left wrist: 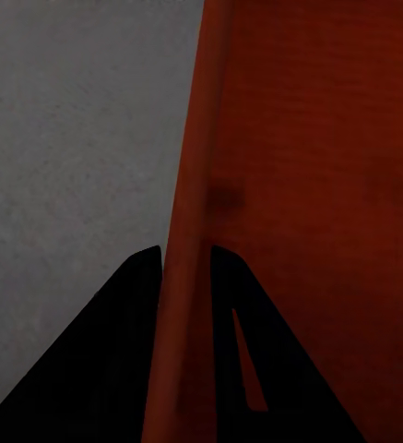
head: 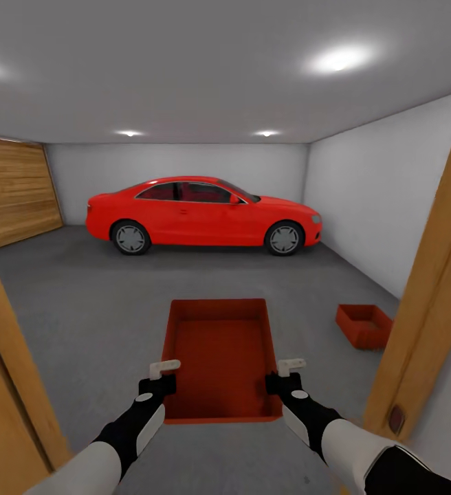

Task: Move the two storage containers from the living room to the garage. In the garage, place one container on the floor and stack the other container on top of it (either order is fine).

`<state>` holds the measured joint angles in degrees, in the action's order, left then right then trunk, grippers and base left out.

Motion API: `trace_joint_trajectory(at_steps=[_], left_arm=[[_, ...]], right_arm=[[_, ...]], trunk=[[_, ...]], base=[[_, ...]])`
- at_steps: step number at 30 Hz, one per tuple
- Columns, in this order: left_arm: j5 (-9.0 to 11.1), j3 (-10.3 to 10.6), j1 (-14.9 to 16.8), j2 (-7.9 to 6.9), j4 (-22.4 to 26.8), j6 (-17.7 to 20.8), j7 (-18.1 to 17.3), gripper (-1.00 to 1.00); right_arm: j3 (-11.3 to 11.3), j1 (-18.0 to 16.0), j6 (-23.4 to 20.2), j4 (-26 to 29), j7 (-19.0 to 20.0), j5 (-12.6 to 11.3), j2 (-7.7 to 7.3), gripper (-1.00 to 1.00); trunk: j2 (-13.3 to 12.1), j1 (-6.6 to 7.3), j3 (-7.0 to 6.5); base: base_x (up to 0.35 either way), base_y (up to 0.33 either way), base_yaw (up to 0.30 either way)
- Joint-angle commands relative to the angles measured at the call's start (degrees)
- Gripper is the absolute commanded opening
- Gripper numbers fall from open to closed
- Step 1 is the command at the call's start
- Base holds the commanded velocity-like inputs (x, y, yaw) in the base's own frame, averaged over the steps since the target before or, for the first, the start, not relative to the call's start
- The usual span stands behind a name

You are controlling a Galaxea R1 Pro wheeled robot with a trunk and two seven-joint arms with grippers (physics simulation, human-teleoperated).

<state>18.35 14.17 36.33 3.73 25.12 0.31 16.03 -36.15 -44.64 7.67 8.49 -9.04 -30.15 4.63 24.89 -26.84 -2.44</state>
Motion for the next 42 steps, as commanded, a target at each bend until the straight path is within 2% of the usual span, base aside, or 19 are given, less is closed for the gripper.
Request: trace_joint_trajectory(at_steps=[1,5,6,28,42], left_arm=[[0.16,0.15,0.06,0.29,0.16,0.05,0.40,-1.00],[0.27,0.23,0.06,0.27,0.18,0.04,0.40,-1.00],[-5.43,-4.53,0.06,1.20,0.23,0.04,0.40,-1.00],[-5.43,-4.59,0.06,1.26,0.28,0.04,0.40,-1.00],[-5.43,-4.59,0.06,1.26,0.28,0.04,0.40,-1.00]], right_arm=[[-0.83,-0.01,0.42,-0.23,-0.45,-0.81,0.02,-1.00],[-0.62,-0.01,0.42,-0.23,-0.45,-0.60,0.02,-1.00],[-1.03,-0.01,0.42,-0.23,-0.45,-3.96,0.03,-1.00],[-1.03,-0.01,0.42,-0.23,-0.45,-4.09,0.02,-1.00],[-0.97,-0.01,0.39,-0.23,-0.53,-4.02,0.03,-1.00]], trunk=[[0.04,-0.05,0.02],[0.04,-0.05,0.02],[0.04,-0.05,0.02],[0.04,-0.05,0.02],[0.04,-0.05,0.02]], base=[[0.320,0.073,0.000],[0.273,0.046,0.000],[0.132,0.013,0.000],[0.041,0.022,0.001],[0.012,0.000,0.069]])
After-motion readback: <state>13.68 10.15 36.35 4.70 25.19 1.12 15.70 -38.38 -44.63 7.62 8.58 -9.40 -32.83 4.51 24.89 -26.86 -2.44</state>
